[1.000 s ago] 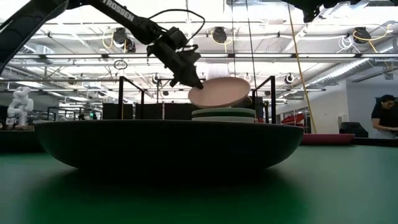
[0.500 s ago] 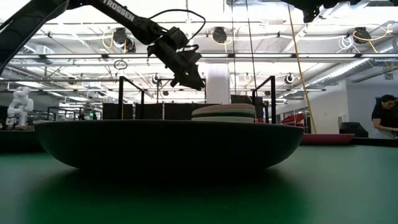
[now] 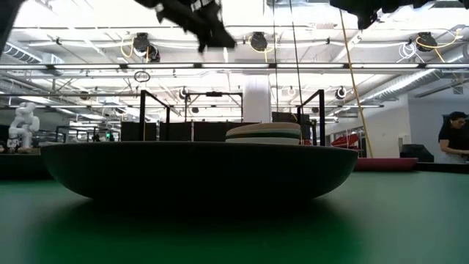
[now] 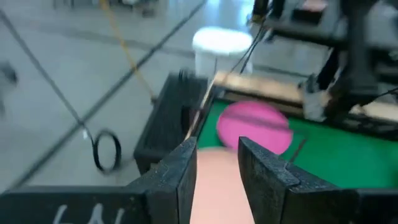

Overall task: Place and stack plates onto a shelf
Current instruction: Put the right black plate on the shelf

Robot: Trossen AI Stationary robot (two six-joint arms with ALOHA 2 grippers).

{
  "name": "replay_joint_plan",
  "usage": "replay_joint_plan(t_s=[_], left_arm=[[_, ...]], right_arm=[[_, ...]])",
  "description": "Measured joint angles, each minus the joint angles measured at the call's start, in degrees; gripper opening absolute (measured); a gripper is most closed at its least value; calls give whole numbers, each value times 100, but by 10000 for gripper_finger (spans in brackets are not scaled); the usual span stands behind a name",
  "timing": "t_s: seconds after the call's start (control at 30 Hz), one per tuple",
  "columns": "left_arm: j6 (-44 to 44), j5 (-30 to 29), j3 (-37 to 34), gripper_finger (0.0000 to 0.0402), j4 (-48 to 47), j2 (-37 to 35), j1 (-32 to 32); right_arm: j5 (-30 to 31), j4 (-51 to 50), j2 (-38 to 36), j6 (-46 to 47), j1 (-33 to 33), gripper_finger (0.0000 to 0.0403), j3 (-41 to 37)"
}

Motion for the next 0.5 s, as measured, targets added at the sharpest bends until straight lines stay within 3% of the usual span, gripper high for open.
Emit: replay_joint_plan(t_s=[0.13, 0.27, 0.5], left_arm=[[196, -269, -103, 100, 32, -595, -323], [228, -349, -714, 83, 247, -1167, -660], [-265, -505, -2873, 80, 1792, -2324, -1039]], right_arm=[[2, -133, 2, 22, 0, 105, 0], [2, -246, 2, 177, 0, 105, 0], [1, -277, 2, 249, 0, 105, -51]])
